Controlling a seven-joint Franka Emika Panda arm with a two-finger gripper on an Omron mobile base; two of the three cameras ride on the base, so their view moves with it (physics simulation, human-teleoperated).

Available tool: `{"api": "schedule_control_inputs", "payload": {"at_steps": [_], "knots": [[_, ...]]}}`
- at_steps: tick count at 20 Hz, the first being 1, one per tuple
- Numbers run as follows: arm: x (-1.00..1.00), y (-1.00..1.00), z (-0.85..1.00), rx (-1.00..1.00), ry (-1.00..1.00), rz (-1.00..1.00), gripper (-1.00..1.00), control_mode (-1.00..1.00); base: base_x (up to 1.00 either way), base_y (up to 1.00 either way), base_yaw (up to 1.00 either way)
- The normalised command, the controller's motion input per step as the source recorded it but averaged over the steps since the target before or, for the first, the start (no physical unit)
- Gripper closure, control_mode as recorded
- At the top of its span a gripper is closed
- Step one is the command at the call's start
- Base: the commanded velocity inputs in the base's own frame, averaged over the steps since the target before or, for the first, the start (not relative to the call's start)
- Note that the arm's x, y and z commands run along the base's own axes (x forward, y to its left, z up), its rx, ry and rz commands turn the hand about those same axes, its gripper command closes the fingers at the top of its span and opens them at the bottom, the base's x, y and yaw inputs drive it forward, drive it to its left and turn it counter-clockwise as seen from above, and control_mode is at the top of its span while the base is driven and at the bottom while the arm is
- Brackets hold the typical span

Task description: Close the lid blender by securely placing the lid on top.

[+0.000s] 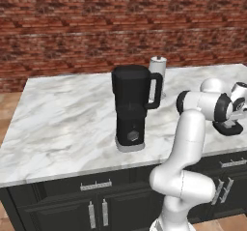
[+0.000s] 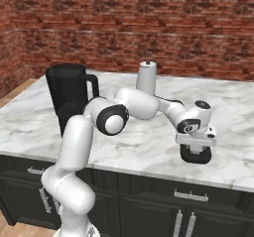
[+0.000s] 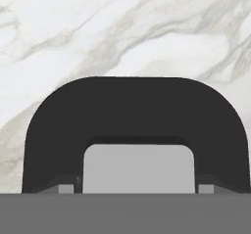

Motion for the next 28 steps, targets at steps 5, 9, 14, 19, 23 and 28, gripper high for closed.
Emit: {"api": "schedule_control_inputs", "payload": {"at_steps": [5,9,14,19,23,28], "knots": [[-0.04,0.03,0.11,0.00,0.00,0.02,1.00,-1.00,0.00,0.00,0.00],[0.00,0.09,0.69,-0.01,-0.05,0.00,1.00,-1.00,0.00,0.00,0.00],[-0.23,0.16,0.65,-0.01,-0.14,0.00,1.00,-1.00,0.00,0.00,0.00],[-0.54,0.06,0.23,0.00,-0.18,0.00,1.00,-1.00,0.00,0.00,0.00],[-0.26,0.28,0.88,0.00,-0.07,-0.04,1.00,-1.00,0.00,0.00,0.00],[-0.27,0.44,1.00,0.00,0.00,-0.06,1.00,-1.00,0.00,0.00,0.00]]}}
